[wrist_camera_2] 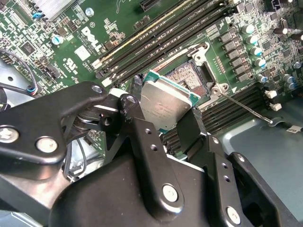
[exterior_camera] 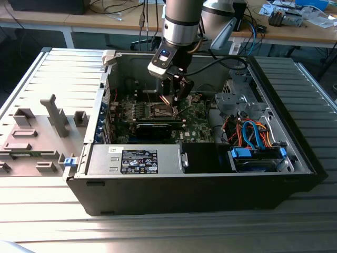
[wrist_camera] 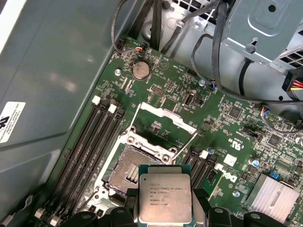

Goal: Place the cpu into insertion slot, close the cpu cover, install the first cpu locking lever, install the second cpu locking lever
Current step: 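Place the cpu into insertion slot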

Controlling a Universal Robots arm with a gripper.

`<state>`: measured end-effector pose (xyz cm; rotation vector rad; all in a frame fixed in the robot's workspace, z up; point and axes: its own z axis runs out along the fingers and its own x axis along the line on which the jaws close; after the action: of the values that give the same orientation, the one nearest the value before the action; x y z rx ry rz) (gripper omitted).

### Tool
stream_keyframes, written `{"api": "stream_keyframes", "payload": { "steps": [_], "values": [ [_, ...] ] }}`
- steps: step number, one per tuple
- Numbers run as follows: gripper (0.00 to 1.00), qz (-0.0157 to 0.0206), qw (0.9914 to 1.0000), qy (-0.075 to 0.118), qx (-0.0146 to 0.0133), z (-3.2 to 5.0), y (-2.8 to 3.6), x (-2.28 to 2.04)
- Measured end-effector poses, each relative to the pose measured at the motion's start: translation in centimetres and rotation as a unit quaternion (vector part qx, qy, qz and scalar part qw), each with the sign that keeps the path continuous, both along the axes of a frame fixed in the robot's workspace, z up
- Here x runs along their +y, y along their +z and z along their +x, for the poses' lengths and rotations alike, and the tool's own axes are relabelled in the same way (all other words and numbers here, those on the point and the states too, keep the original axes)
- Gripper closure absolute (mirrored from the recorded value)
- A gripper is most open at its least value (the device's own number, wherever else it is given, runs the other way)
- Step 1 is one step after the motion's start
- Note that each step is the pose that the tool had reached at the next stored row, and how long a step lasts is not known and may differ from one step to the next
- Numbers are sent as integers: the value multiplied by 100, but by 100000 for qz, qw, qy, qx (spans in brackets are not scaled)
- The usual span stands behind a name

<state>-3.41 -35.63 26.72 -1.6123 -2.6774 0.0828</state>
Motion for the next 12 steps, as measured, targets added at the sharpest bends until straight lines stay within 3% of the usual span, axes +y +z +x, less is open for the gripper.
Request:
{"api": "stream_keyframes", "payload": {
  "steps": [12],
  "values": [
    [46, 3, 99987, -1624, 3, 0, -1, 0]
  ]
}}
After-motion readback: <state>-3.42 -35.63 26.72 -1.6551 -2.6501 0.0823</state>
